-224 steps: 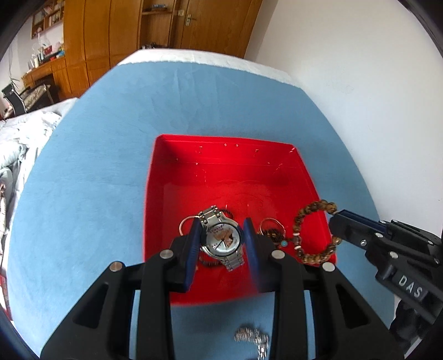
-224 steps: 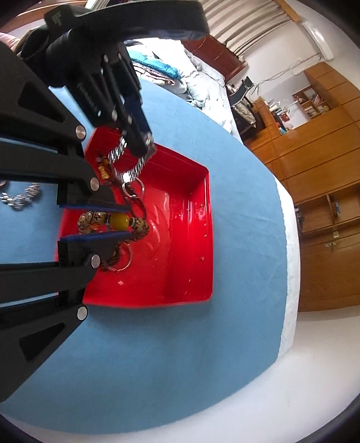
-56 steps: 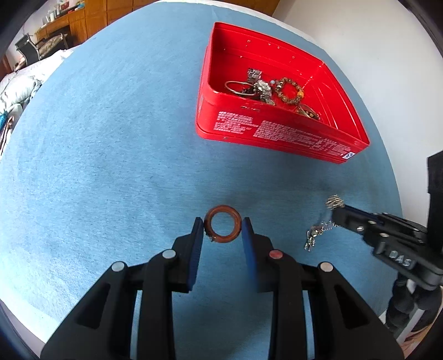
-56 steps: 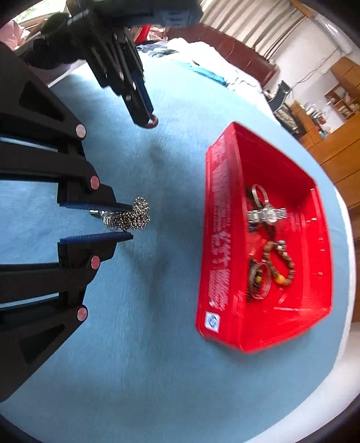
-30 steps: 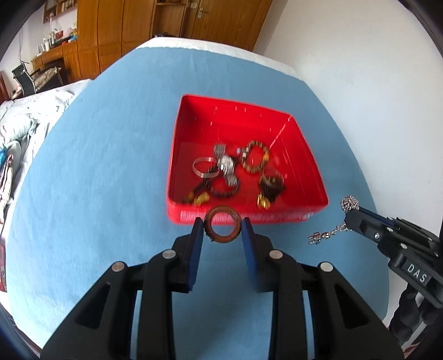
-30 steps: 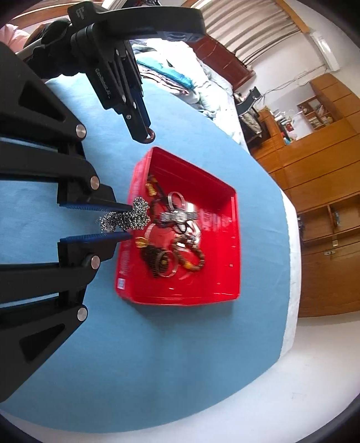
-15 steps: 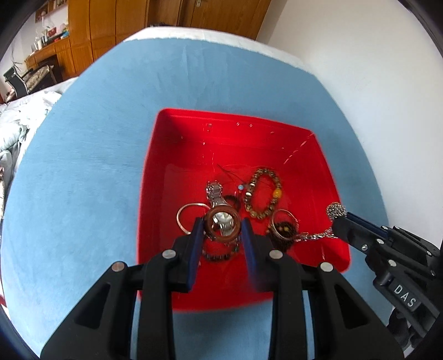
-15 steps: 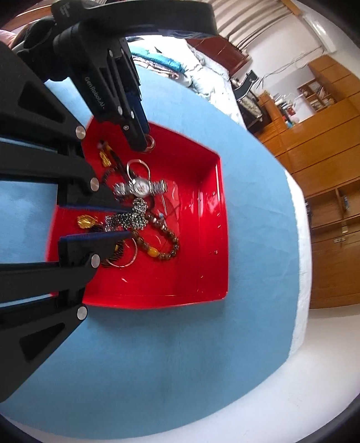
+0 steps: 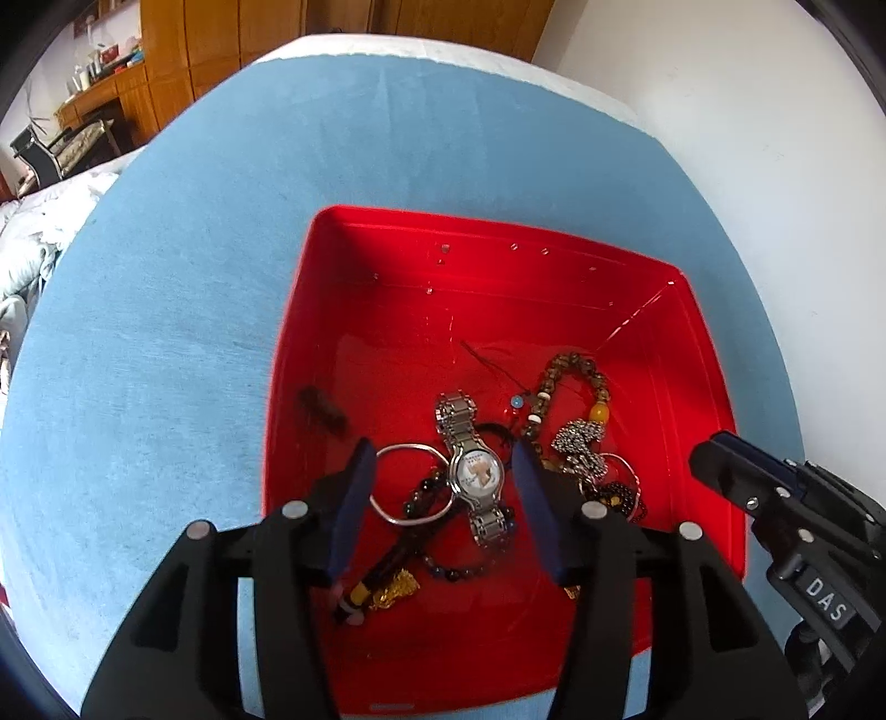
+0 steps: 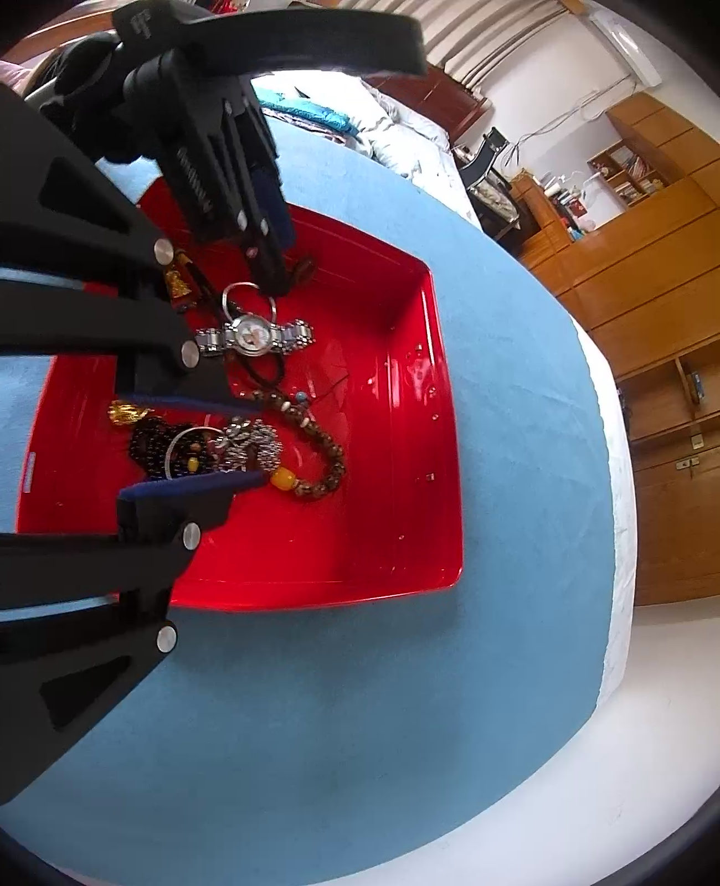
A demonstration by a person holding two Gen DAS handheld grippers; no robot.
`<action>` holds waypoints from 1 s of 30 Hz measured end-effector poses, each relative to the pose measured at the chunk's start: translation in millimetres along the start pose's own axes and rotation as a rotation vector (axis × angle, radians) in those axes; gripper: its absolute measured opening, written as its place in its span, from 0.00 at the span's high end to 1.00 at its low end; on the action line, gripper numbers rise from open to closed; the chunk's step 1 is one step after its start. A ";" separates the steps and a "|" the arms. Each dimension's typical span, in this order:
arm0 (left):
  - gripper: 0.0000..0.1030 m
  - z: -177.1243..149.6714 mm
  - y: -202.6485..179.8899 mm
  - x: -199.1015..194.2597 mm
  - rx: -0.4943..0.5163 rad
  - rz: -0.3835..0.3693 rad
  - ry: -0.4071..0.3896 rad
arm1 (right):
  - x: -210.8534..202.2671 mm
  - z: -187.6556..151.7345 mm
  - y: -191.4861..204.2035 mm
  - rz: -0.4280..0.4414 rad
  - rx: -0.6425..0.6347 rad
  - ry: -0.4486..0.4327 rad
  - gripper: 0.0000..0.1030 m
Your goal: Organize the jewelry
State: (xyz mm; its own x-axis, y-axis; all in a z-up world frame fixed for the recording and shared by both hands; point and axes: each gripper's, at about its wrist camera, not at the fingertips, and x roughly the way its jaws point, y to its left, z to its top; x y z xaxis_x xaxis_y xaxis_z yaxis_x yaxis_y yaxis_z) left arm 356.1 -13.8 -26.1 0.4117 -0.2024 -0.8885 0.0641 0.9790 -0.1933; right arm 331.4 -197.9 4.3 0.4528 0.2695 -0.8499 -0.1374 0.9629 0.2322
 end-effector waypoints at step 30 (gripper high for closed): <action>0.06 -76.7 18.8 -119.6 0.021 0.097 -0.146 | -94.1 -60.6 26.2 -0.033 -0.082 -0.113 0.09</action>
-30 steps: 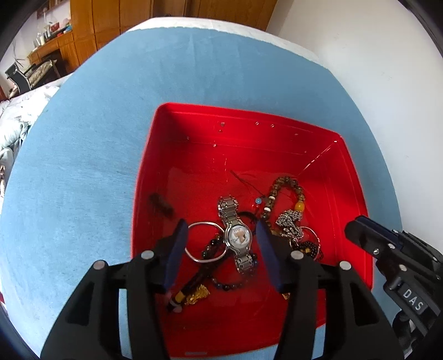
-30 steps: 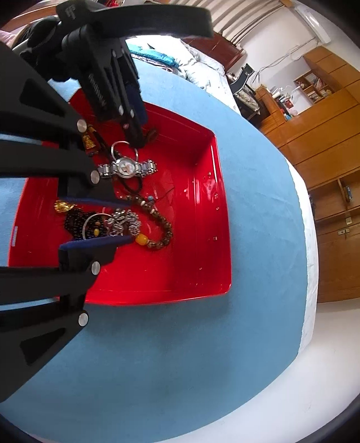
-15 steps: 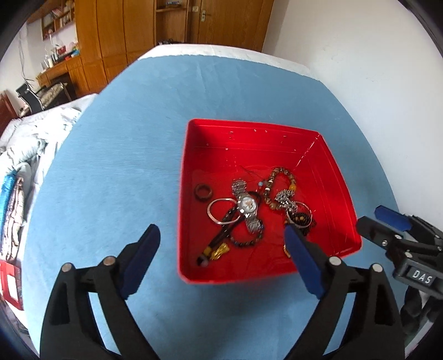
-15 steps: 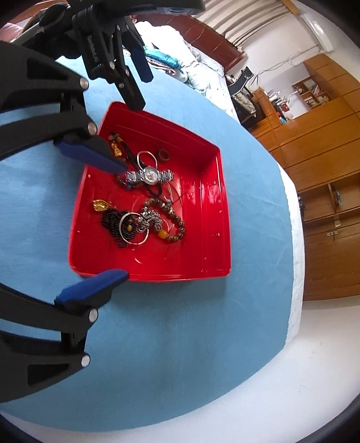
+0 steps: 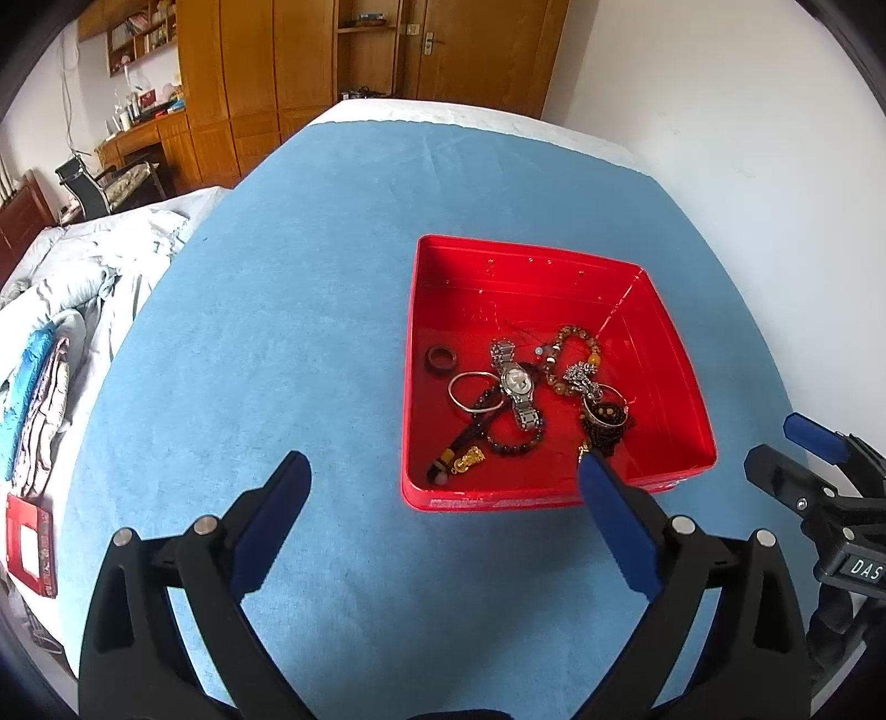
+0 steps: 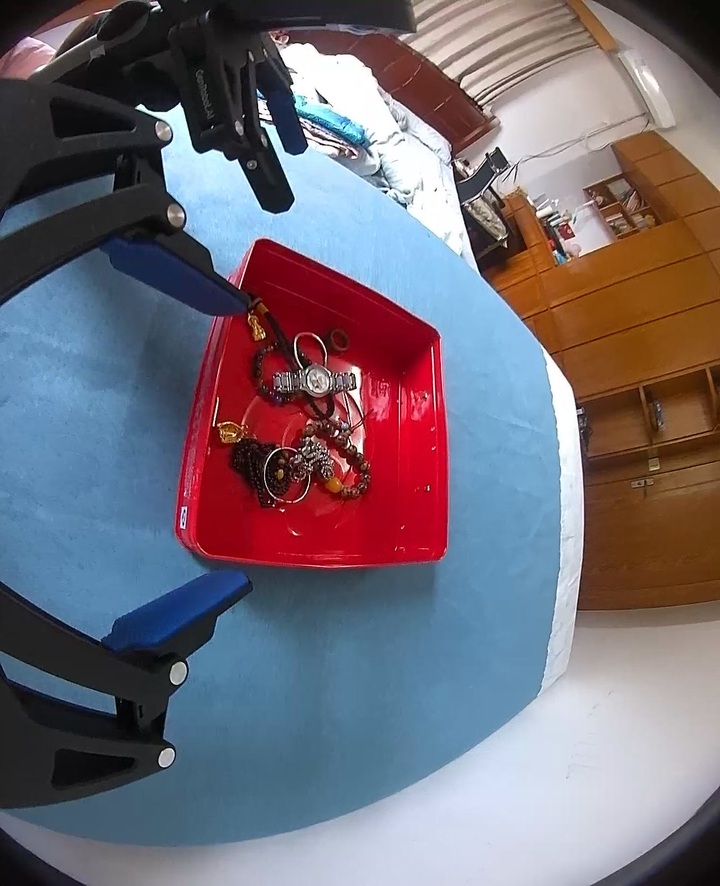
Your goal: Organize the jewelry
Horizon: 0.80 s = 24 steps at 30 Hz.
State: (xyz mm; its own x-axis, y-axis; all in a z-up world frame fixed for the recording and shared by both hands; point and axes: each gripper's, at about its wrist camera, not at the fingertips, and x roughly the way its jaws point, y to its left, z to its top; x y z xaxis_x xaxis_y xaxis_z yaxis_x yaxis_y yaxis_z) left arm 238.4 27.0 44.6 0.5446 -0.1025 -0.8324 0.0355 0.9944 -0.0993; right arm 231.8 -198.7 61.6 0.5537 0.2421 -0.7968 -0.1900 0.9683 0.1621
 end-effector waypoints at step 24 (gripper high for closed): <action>0.06 -10.0 0.2 -23.9 0.013 0.032 -0.051 | -8.1 -6.7 -2.3 0.020 0.012 0.013 0.07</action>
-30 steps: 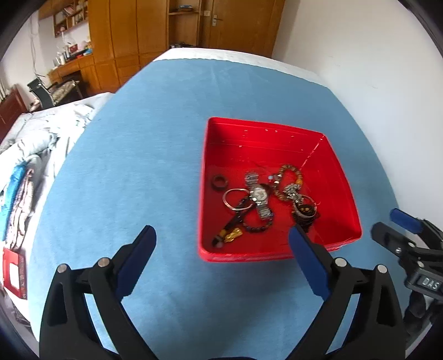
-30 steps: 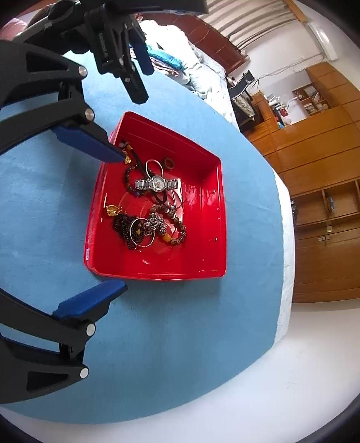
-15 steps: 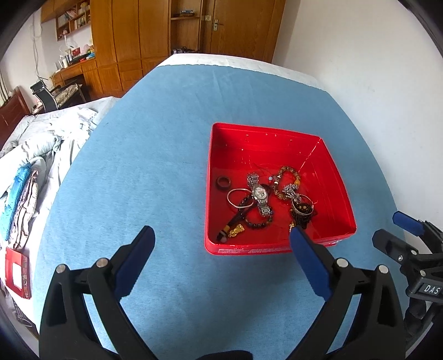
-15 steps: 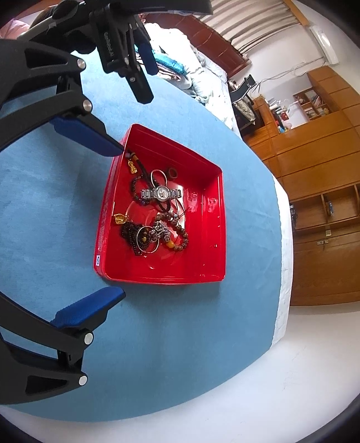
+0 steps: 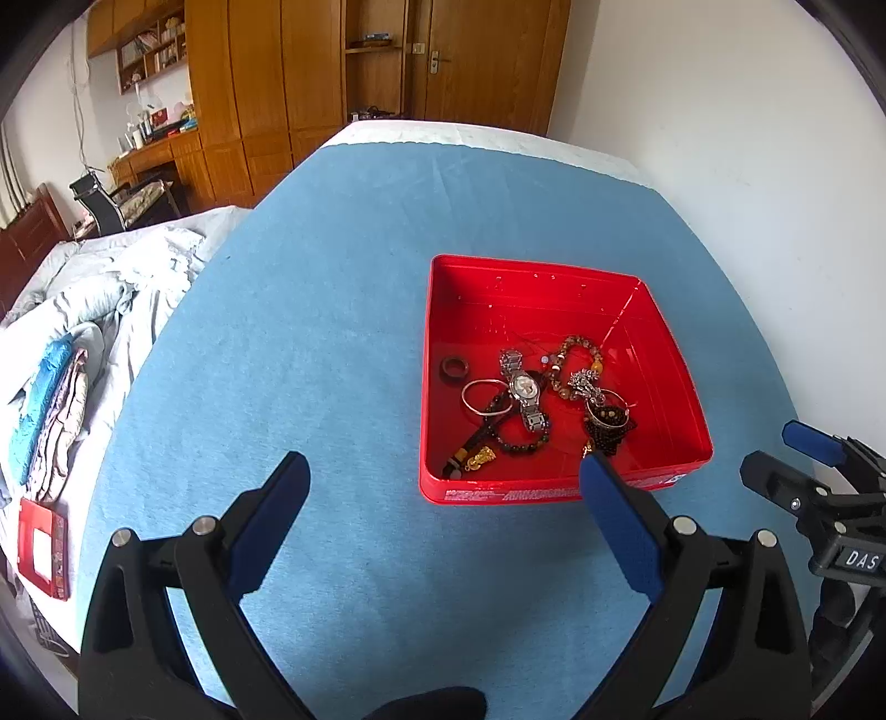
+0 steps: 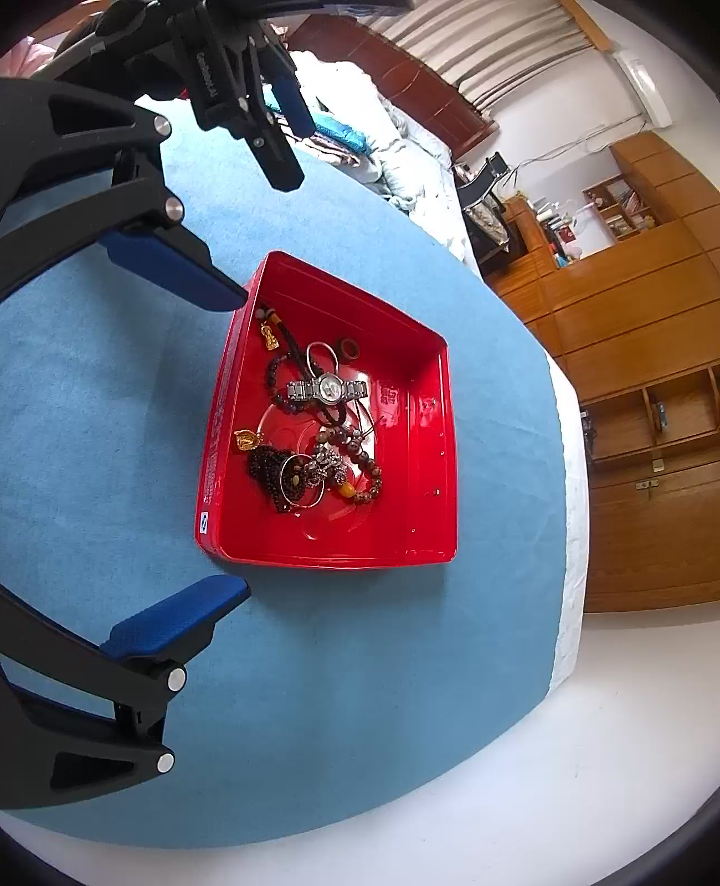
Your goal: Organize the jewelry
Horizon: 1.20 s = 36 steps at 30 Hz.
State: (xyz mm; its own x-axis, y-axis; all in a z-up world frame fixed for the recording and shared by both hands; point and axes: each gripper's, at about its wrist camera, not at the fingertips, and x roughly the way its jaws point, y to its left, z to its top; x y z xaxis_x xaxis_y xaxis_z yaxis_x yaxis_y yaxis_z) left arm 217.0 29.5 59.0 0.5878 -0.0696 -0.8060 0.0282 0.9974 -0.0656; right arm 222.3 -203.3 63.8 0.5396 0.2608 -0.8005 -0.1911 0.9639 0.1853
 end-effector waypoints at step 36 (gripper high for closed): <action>0.06 -0.1 -1.8 6.3 0.003 0.009 0.008 | 0.6 -2.1 -1.0 0.004 -0.003 0.004 0.07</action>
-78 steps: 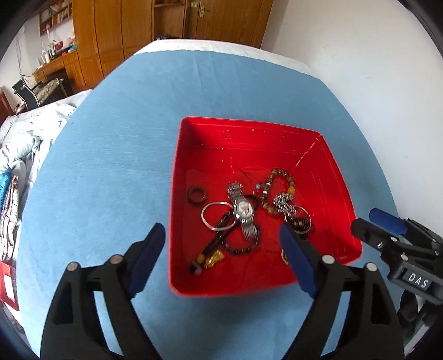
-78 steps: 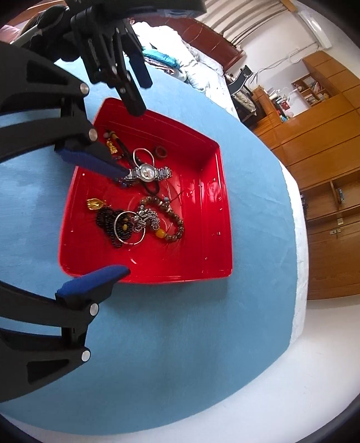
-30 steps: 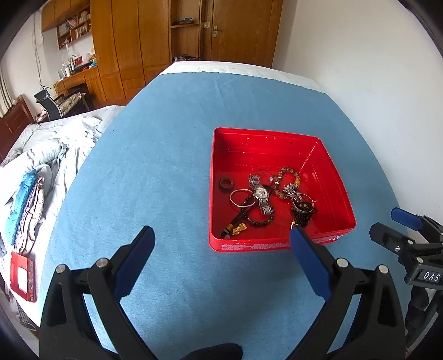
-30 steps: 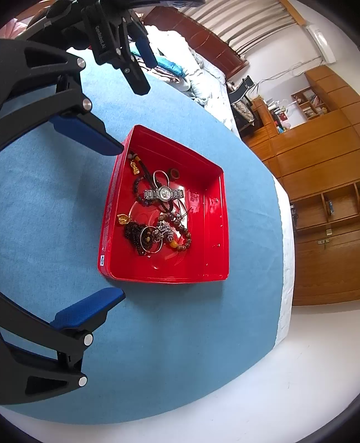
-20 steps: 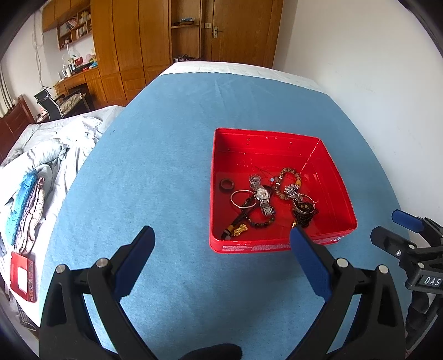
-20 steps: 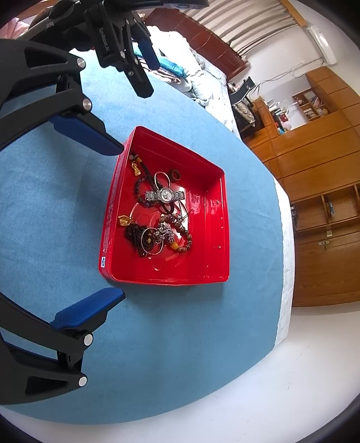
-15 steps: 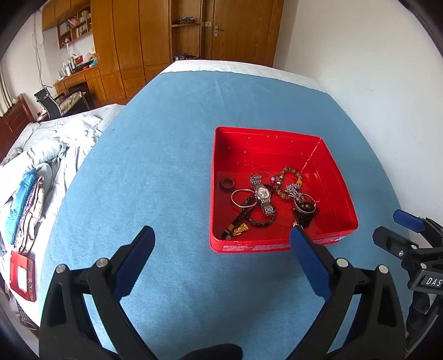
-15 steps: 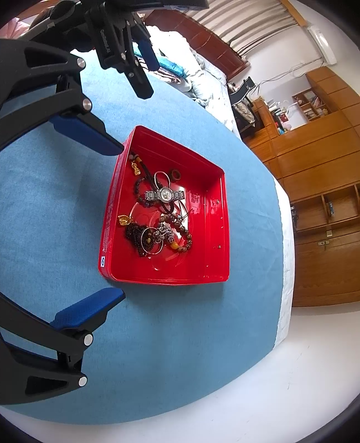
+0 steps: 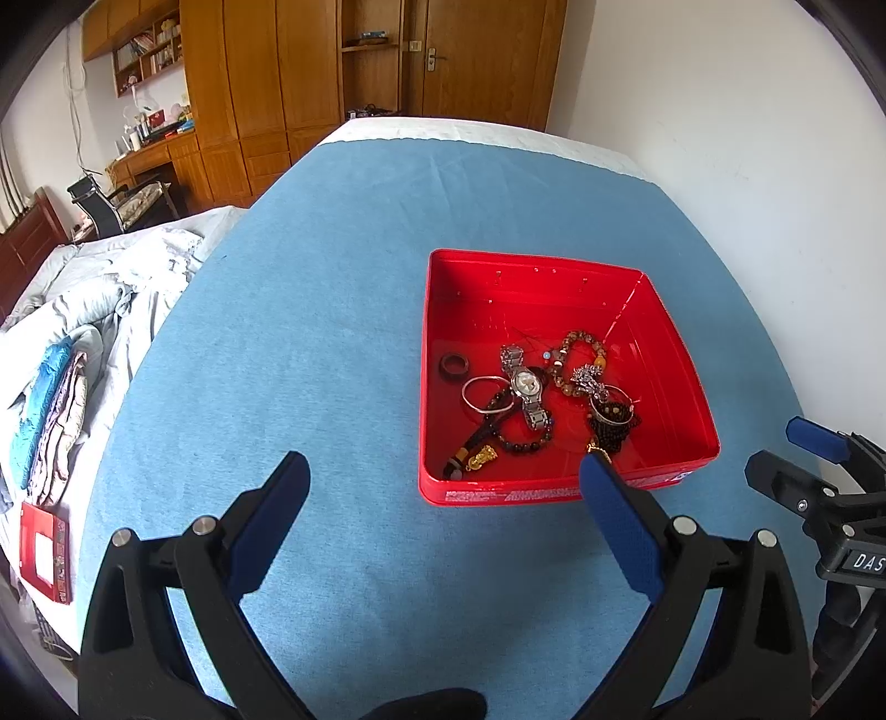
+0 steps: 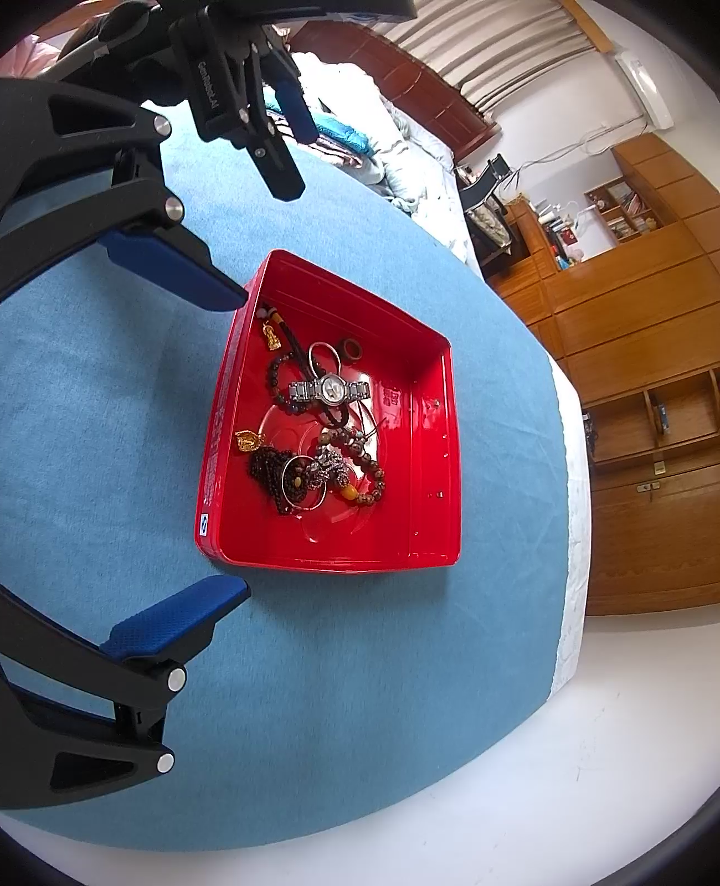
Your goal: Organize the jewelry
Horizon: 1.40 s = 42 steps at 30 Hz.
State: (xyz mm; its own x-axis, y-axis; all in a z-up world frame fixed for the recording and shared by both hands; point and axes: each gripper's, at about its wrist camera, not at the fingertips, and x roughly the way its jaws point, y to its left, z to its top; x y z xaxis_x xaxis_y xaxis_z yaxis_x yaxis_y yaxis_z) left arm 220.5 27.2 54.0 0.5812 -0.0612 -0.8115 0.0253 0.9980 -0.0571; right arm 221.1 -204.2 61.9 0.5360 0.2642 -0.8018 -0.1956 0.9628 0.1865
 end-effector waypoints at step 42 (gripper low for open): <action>0.06 2.9 -3.2 0.3 0.009 0.000 0.000 | 4.1 1.9 0.7 0.000 0.002 0.003 0.07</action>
State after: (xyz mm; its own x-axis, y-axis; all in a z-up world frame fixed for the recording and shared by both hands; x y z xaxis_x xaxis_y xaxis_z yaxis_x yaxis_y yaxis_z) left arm 223.0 24.0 55.6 0.5815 -0.0609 -0.8112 0.0328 0.9981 -0.0514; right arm 224.7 -202.4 59.8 0.5332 0.2641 -0.8037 -0.1942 0.9629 0.1876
